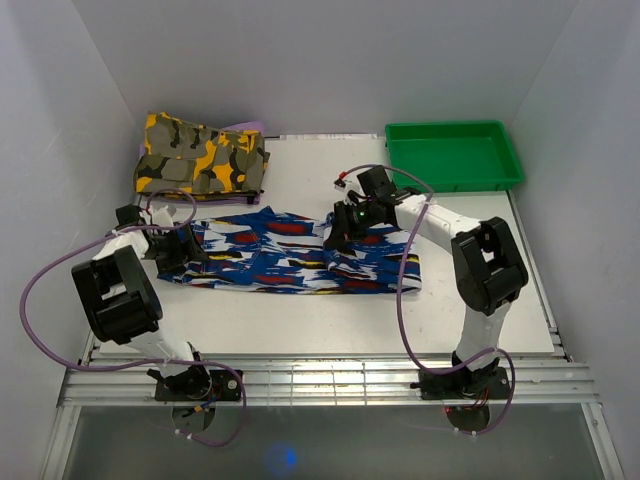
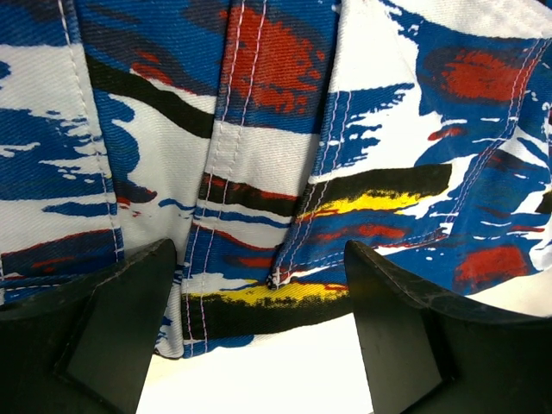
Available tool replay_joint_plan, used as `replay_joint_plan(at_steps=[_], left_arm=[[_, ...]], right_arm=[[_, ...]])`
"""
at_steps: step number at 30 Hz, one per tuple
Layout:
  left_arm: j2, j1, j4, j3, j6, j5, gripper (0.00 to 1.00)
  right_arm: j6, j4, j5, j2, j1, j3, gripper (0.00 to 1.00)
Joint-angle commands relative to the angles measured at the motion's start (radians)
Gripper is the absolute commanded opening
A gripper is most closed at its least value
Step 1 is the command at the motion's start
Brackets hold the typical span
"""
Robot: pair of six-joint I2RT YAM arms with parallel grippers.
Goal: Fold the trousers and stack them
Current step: Fold the trousers
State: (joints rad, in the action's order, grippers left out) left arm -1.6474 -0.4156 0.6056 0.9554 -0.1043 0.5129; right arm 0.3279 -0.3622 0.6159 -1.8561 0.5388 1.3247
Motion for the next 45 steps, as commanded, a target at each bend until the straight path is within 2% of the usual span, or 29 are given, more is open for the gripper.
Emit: replay_joint_plan(at_steps=[1,29,31,34,35,37,38,39,42,45], left_arm=[[-0.015,0.006,0.080,-0.058,0.003,-0.025,0.91],[-0.040,0.006,0.079,-0.053,0.017,-0.024,0.91],[-0.037,0.006,0.077,-0.052,0.015,-0.019,0.92],[-0.011,0.006,0.077,-0.047,-0.003,0.013,0.95],[0.003,0.006,0.079,-0.046,-0.009,0.051,0.98],[0.064,0.006,0.082,-0.029,-0.026,0.107,0.98],[0.090,0.006,0.085,-0.018,-0.029,0.139,0.98],[0.116,0.008,0.086,-0.009,-0.034,0.201,0.98],[0.198,0.037,0.094,0.057,-0.032,0.274,0.98],[0.224,0.159,0.106,0.123,-0.009,0.262,0.98]], right_arm=[[0.034,0.051,0.002,-0.023,0.027,0.064,0.08],[0.074,0.081,-0.031,-0.178,0.113,0.168,0.08],[0.077,0.091,-0.027,-0.190,0.113,0.165,0.16],[0.080,0.109,-0.007,-0.199,0.115,0.168,0.43],[0.082,0.114,0.010,-0.203,0.115,0.172,0.57],[0.074,0.121,0.031,-0.203,0.113,0.195,0.70],[0.053,0.121,0.060,-0.199,0.112,0.208,0.74],[0.040,0.120,0.076,-0.183,0.110,0.220,0.77],[-0.059,0.068,0.131,-0.114,0.089,0.266,0.82],[-0.197,-0.041,0.121,0.005,0.034,0.249,0.83]])
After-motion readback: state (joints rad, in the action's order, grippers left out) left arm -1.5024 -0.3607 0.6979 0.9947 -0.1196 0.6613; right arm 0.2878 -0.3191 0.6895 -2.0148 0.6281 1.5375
